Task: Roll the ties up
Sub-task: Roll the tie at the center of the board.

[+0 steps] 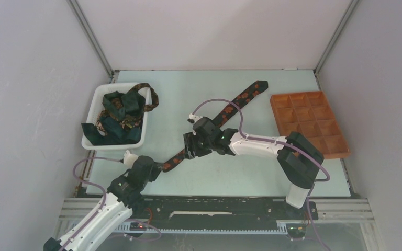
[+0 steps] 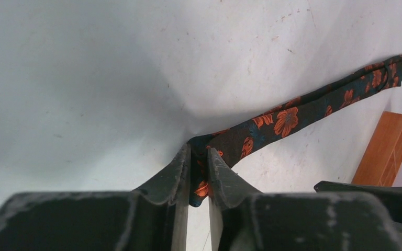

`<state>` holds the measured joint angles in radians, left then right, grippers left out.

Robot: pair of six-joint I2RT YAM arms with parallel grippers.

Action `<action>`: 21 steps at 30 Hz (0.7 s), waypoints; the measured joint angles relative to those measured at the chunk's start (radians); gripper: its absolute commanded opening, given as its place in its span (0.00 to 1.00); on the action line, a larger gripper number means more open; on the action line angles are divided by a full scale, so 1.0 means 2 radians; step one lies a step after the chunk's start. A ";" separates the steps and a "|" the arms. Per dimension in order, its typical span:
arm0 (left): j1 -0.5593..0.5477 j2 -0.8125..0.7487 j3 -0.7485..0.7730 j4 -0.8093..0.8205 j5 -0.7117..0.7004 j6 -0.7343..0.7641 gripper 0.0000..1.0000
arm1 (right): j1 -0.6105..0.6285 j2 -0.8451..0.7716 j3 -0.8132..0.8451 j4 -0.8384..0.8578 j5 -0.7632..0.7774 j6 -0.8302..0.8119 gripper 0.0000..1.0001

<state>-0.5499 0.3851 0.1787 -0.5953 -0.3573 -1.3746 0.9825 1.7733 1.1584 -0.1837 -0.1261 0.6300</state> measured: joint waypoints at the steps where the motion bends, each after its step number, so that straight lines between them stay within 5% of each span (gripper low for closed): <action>1: 0.000 0.000 -0.002 0.004 0.002 0.003 0.16 | 0.000 0.001 0.000 0.000 -0.001 0.000 0.61; 10: -0.011 -0.010 -0.014 0.029 0.014 0.031 0.00 | 0.000 0.007 0.000 0.009 -0.004 0.004 0.61; 21: -0.021 -0.014 -0.010 0.033 0.015 0.116 0.00 | 0.002 0.039 0.010 0.022 -0.018 0.017 0.58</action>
<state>-0.5919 0.3580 0.1581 -0.5301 -0.3264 -1.1423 0.9871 1.8503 1.1782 -0.1394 -0.1627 0.6640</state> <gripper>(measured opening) 0.011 0.596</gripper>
